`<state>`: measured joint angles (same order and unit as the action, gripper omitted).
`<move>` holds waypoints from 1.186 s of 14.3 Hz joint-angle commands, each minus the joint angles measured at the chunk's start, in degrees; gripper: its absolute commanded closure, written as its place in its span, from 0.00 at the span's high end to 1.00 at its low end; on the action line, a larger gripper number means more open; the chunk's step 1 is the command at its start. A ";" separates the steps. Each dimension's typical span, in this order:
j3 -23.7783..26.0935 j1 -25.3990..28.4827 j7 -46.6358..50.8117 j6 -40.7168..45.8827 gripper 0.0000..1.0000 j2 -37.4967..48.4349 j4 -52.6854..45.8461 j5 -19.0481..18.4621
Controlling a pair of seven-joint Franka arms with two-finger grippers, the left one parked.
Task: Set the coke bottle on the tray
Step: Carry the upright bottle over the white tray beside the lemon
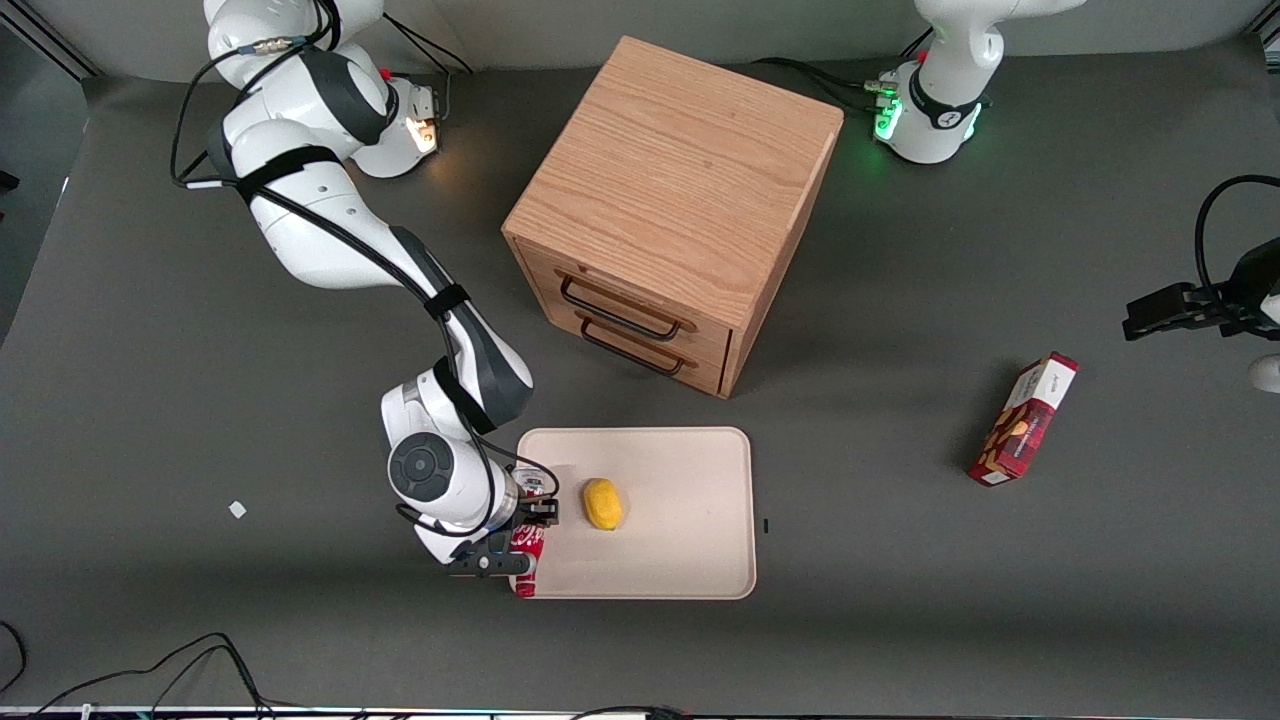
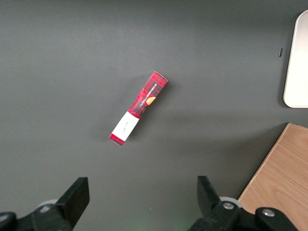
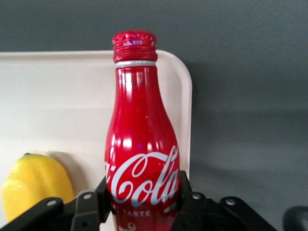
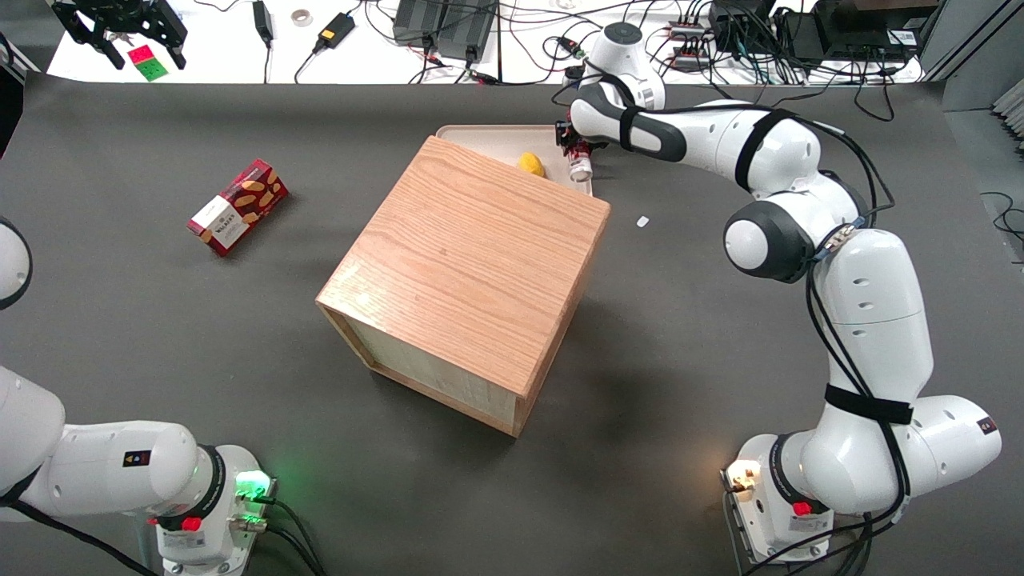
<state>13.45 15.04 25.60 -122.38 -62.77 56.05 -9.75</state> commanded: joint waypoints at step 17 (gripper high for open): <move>-0.27 0.60 -0.99 0.91 1.00 -1.57 -2.44 -0.36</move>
<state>13.45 15.23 24.72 -122.41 -63.89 55.28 -9.75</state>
